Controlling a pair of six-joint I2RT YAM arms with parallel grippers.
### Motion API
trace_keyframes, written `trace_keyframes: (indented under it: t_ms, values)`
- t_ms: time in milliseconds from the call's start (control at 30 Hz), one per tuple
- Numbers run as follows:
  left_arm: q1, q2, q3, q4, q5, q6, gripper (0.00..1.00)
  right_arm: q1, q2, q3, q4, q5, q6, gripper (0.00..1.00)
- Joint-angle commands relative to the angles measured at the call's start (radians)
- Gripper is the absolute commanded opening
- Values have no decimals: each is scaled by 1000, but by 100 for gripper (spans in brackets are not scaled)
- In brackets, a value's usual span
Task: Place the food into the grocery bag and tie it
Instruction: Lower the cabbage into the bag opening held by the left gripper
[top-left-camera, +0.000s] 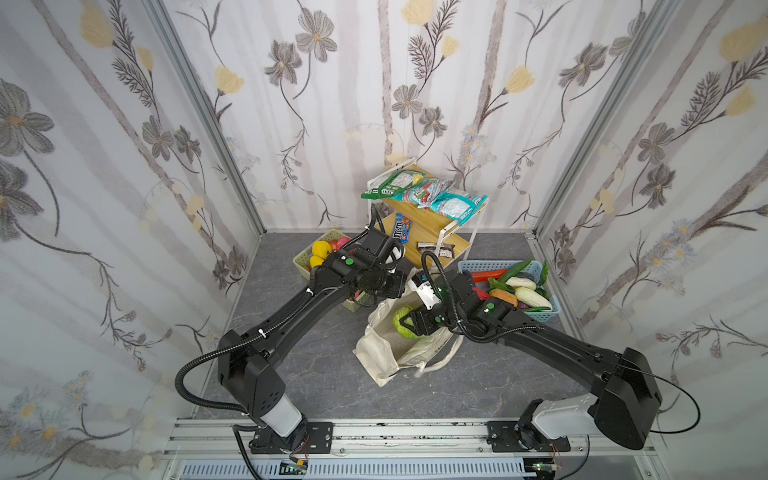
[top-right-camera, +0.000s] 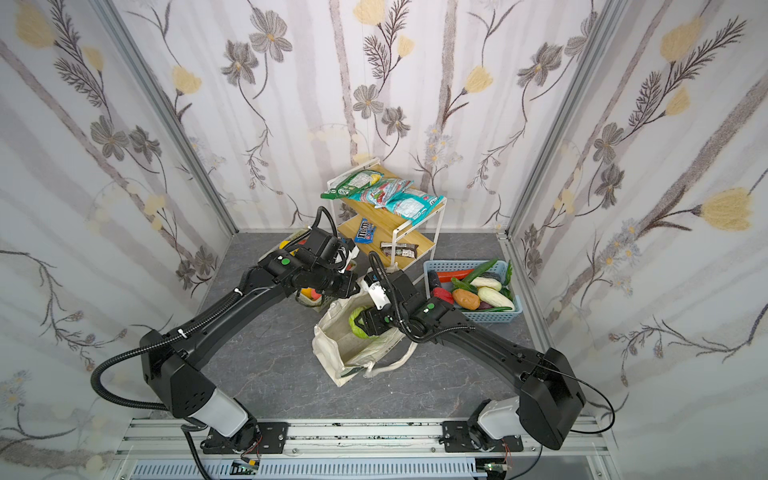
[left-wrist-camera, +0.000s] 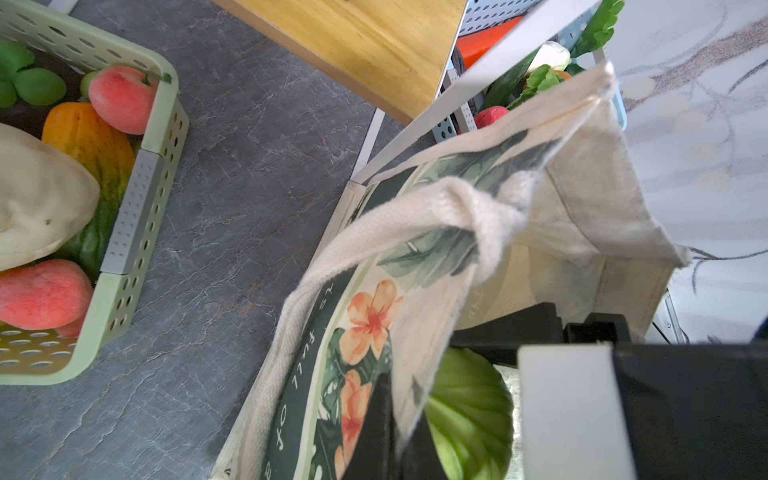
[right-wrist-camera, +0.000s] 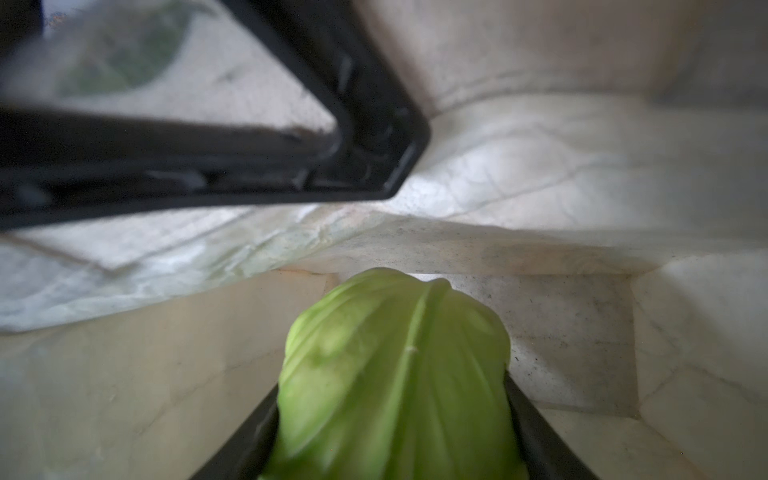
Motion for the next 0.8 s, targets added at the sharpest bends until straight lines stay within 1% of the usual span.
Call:
trace_keyframes:
  t_ms: [0,133,267,467,767]
  values:
    - [3,-12,-5,39,9,-16,1,2,6,-23,36,-5,12,65]
    - [3,-22,-6,38,-9,-18,0,6,10,-55,30,-5,17,65]
    - [6,-29,-10,32,-35,-18,0,13,-13,-71,-27,28,10,65]
    - [7,-26,-16,40,-35,-24,0,22,-27,-88,-95,71,6,65]
    - [6,-23,-17,37,-50,-27,0,31,-14,-123,-79,89,16,65]
